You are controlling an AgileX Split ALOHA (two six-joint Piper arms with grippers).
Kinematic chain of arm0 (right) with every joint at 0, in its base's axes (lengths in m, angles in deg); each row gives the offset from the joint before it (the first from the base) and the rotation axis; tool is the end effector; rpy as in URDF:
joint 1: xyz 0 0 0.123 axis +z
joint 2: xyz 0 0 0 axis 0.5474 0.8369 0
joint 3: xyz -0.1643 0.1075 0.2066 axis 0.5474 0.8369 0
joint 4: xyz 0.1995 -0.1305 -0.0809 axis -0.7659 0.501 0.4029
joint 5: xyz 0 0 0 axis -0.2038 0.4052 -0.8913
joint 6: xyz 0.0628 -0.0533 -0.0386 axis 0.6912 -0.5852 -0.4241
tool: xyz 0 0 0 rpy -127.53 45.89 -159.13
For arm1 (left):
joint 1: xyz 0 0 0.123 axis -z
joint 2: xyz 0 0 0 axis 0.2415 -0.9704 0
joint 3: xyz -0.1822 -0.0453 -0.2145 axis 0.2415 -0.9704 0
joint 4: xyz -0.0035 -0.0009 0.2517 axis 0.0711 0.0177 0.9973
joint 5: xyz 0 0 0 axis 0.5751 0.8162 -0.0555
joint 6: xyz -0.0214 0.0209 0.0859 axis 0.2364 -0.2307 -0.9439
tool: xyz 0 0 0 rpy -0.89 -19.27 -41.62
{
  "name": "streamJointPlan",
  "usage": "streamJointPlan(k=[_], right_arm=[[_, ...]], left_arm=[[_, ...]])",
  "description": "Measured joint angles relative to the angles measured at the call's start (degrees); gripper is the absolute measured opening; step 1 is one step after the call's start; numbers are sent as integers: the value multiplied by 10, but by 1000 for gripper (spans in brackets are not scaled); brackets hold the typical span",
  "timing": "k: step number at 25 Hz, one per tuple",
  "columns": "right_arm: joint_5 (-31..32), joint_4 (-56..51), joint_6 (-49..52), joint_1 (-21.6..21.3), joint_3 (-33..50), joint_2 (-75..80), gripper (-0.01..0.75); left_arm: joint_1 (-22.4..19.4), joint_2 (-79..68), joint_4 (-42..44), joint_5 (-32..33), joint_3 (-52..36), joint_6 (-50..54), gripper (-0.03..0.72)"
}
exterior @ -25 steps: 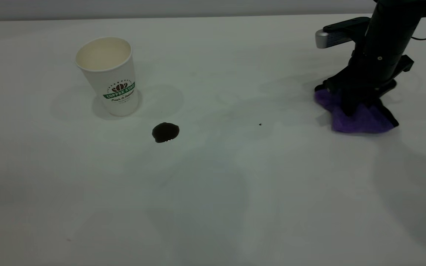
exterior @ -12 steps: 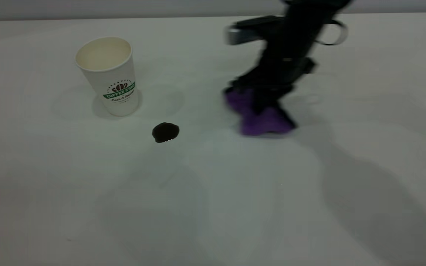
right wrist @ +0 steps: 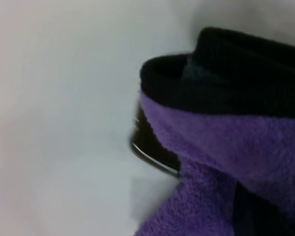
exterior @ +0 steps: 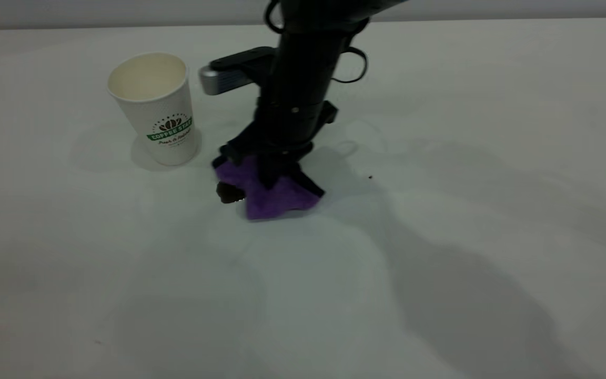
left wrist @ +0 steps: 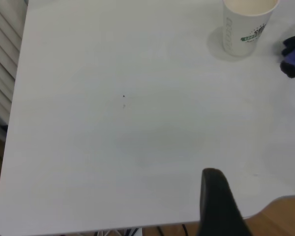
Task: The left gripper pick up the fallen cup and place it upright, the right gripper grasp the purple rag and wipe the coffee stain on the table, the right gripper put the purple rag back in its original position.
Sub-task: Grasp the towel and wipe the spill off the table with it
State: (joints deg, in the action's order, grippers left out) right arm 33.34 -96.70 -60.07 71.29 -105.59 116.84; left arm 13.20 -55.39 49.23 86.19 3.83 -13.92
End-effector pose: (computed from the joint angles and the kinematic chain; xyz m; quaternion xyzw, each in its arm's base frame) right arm 0.3942 0.3344 -0.0060 -0.3551 0.9171 0.1477 0.1050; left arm -0.0097 -0.0001 0.2692 0.0454 0.8656 0.0330 0.4976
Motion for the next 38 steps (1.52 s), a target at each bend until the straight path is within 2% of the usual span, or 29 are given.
streamJointPlan(k=[9, 14, 22, 28, 32, 38], right_arm=[[4, 14, 28, 2, -33, 17, 59], [0, -5, -1, 10, -33, 19, 59], [4, -30, -27, 51, -33, 21, 59], [51, -65, -76, 94, -33, 24, 61], [55, -71, -113, 112, -33, 26, 62], [21, -12, -32, 98, -35, 24, 64]], left_arm=[[0, 0, 0, 1, 0, 0, 461], [0, 0, 0, 1, 0, 0, 461], [0, 0, 0, 1, 0, 0, 461], [0, 0, 0, 1, 0, 0, 461], [0, 0, 0, 1, 0, 0, 461], [0, 0, 0, 1, 0, 0, 461]])
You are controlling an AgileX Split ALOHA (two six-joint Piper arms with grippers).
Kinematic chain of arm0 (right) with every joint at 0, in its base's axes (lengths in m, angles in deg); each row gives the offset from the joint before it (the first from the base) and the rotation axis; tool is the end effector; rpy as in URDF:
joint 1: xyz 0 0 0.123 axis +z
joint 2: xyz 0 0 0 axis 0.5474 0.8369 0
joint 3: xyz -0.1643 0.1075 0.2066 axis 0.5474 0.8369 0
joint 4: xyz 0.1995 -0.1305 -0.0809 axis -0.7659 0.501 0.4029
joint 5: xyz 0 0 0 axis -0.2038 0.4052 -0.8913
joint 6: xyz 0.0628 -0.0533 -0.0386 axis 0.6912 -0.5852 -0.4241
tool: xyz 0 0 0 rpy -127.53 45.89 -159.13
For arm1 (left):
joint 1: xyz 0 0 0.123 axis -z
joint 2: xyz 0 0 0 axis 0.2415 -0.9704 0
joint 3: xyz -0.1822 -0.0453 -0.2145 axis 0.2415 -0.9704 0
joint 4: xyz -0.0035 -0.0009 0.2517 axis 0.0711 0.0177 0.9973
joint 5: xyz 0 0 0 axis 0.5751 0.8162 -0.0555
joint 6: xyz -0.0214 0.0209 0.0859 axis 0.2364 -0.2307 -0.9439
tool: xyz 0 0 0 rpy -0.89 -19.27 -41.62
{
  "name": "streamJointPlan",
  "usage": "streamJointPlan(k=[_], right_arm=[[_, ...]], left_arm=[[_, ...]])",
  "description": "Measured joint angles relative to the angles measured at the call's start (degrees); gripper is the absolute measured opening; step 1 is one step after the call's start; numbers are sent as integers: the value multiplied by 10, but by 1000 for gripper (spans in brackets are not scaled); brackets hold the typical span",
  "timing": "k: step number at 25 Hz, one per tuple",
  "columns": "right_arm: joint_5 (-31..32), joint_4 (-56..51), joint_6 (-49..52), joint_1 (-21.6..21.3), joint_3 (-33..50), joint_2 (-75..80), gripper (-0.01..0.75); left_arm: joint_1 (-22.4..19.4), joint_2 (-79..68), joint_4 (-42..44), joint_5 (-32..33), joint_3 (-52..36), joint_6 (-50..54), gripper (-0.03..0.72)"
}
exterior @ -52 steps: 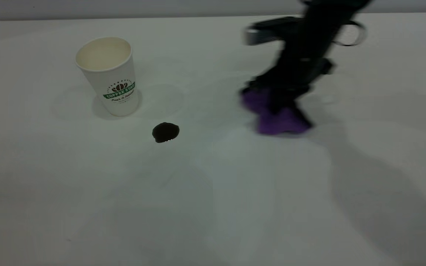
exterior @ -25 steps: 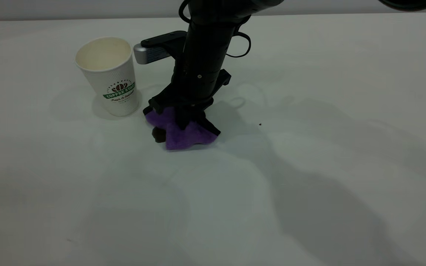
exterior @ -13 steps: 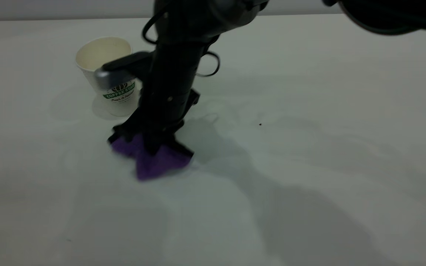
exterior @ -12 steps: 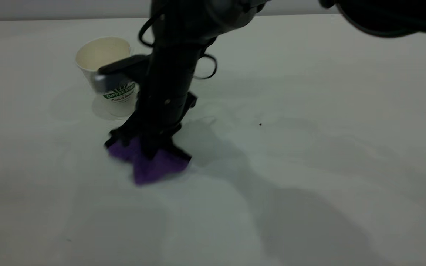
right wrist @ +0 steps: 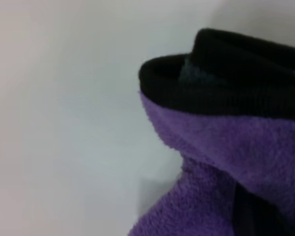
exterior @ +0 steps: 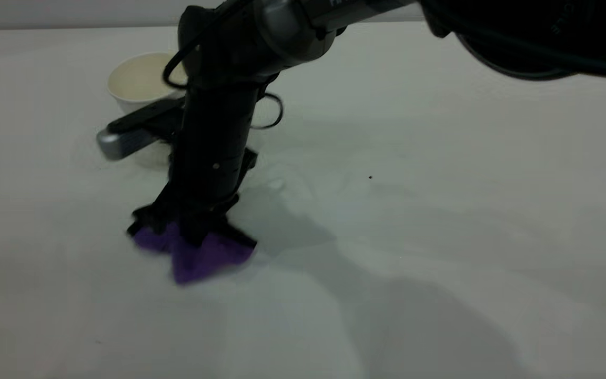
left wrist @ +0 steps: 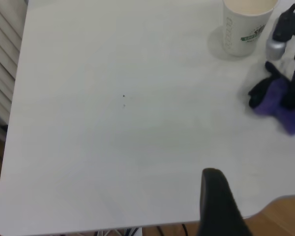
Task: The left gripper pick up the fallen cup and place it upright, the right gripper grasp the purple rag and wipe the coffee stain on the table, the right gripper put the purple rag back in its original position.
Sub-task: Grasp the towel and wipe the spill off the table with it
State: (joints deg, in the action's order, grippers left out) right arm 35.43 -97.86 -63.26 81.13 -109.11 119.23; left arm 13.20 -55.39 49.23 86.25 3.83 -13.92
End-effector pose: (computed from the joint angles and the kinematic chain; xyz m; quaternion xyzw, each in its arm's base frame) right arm 0.3328 0.4015 -0.0129 -0.4541 0.8719 0.1621 0.0856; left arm -0.0098 -0.0001 0.2691 0.0454 0.8658 0.0329 0.4972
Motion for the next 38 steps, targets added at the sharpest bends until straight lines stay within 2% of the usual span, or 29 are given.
streamJointPlan(k=[10, 15, 20, 25, 33, 38], right_arm=[[-12, 172, 183, -73, -4, -6, 65], [-3, 167, 234, -99, -5, -6, 68], [-8, 52, 138, -93, -5, -6, 68], [-14, -67, 71, -51, -4, 3, 68], [17, -110, -25, 5, -3, 3, 69], [13, -109, -48, 13, -3, 3, 70]], left_arm=[[0, 0, 0, 0, 0, 0, 461], [0, 0, 0, 0, 0, 0, 461], [0, 0, 0, 0, 0, 0, 461], [0, 0, 0, 0, 0, 0, 461], [0, 0, 0, 0, 0, 1, 461], [0, 0, 0, 0, 0, 1, 461]])
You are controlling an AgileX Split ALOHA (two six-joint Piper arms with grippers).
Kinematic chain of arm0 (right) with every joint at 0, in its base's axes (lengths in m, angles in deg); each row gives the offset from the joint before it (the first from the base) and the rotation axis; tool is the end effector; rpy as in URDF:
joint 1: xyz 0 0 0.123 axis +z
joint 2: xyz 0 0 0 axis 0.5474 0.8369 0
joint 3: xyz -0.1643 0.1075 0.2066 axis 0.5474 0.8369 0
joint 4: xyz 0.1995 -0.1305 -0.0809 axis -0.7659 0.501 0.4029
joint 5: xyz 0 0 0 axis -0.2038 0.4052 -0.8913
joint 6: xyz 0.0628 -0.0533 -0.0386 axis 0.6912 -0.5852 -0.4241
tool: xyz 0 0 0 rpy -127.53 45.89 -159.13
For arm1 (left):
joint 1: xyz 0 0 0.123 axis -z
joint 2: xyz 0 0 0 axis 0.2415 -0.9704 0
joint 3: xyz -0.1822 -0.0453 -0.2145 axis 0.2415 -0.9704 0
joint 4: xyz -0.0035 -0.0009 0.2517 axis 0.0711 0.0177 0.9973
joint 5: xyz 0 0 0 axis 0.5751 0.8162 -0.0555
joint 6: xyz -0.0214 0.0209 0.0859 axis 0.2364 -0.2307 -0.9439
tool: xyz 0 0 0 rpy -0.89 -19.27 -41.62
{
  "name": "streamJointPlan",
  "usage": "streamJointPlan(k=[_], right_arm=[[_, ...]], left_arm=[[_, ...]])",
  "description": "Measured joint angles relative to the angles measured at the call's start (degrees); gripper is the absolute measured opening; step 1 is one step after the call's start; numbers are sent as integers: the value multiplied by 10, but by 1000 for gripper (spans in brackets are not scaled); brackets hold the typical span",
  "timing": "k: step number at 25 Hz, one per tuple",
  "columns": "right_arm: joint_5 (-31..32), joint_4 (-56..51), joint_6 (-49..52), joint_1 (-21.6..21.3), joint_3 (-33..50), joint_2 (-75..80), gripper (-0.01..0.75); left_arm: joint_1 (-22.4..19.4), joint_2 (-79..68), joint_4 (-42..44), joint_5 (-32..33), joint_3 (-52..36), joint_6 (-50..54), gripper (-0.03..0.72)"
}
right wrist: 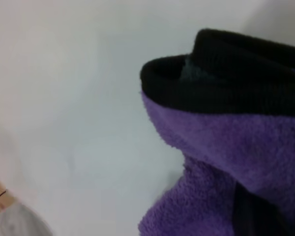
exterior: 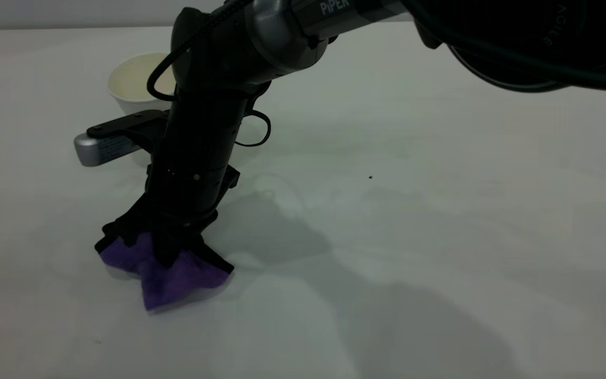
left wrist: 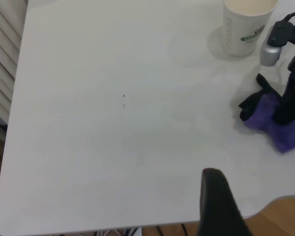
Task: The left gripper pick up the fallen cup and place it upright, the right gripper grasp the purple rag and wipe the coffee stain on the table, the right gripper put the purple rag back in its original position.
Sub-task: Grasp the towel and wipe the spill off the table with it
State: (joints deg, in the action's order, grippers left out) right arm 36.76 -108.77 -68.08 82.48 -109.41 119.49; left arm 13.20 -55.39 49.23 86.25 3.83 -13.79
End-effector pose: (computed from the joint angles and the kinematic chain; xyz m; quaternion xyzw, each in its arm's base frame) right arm 0.3157 0.4176 -0.0100 -0.4418 0.8656 0.2273 0.0626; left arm -0.0098 -0.0001 0.2691 0.0444 0.8659 0.0324 0.4972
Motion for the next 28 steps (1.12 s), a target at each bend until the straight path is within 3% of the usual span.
streamJointPlan(k=[18, 28], right_arm=[[-57, 150, 128, -106, 0, -4, 72], [19, 286, 217, -183, -5, -10, 76]], left_arm=[[0, 0, 0, 0, 0, -1, 461], [0, 0, 0, 0, 0, -1, 461]])
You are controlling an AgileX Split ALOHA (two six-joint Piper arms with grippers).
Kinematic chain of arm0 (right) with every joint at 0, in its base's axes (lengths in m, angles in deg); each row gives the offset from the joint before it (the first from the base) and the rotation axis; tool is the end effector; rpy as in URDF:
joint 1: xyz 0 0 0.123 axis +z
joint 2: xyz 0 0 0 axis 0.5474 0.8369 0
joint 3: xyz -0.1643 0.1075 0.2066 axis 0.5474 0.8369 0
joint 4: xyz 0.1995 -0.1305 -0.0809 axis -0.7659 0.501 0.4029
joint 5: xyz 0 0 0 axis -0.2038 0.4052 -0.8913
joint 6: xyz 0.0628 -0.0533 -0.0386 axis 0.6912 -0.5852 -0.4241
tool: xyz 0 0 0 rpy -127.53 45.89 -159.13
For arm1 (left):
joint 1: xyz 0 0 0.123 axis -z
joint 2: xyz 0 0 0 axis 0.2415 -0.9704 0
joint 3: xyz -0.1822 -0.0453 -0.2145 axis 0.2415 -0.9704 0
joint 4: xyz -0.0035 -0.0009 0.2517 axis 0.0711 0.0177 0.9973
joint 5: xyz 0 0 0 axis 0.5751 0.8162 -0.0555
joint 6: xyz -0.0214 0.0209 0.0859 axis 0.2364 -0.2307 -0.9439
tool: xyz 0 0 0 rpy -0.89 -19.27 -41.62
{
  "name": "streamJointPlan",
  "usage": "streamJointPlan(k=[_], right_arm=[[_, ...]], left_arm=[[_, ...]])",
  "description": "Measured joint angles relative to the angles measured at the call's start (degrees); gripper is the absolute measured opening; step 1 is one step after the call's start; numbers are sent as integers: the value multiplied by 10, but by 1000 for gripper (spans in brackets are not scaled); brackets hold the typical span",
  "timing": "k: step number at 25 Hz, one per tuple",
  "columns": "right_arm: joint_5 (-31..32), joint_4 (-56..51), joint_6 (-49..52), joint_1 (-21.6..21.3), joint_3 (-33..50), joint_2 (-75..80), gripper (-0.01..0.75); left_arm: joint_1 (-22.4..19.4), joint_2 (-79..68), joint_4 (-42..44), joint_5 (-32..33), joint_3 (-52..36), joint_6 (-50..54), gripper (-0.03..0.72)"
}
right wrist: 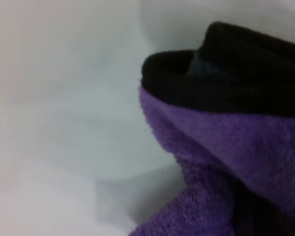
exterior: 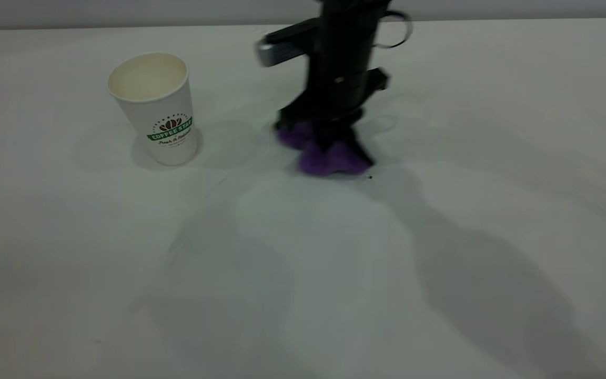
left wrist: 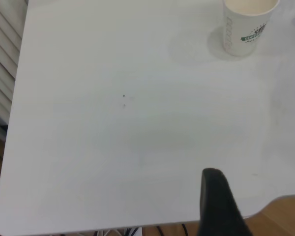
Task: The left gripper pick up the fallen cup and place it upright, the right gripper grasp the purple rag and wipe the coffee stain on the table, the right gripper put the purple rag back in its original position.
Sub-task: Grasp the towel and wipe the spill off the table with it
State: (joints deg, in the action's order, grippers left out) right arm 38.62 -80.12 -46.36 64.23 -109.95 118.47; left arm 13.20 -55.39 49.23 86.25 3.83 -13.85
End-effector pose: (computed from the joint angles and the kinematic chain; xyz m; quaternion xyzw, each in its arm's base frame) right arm 0.4425 0.2706 -0.0069 -0.2833 0.9525 0.0471 0.1010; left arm -0.0098 -0.0001 0.2691 0.0449 0.8659 0.0326 0.4972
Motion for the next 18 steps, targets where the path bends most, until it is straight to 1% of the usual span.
streamJointPlan(k=[6, 9, 15, 18], right_arm=[[86, 23, 12, -71, 0, -2, 78], [123, 26, 13, -100, 0, -2, 80], [165, 29, 20, -139, 0, -2, 86], [179, 33, 21, -149, 0, -1, 109]], left_arm=[[0, 0, 0, 0, 0, 0, 461], [0, 0, 0, 0, 0, 0, 461], [0, 0, 0, 0, 0, 0, 461], [0, 0, 0, 0, 0, 0, 461]])
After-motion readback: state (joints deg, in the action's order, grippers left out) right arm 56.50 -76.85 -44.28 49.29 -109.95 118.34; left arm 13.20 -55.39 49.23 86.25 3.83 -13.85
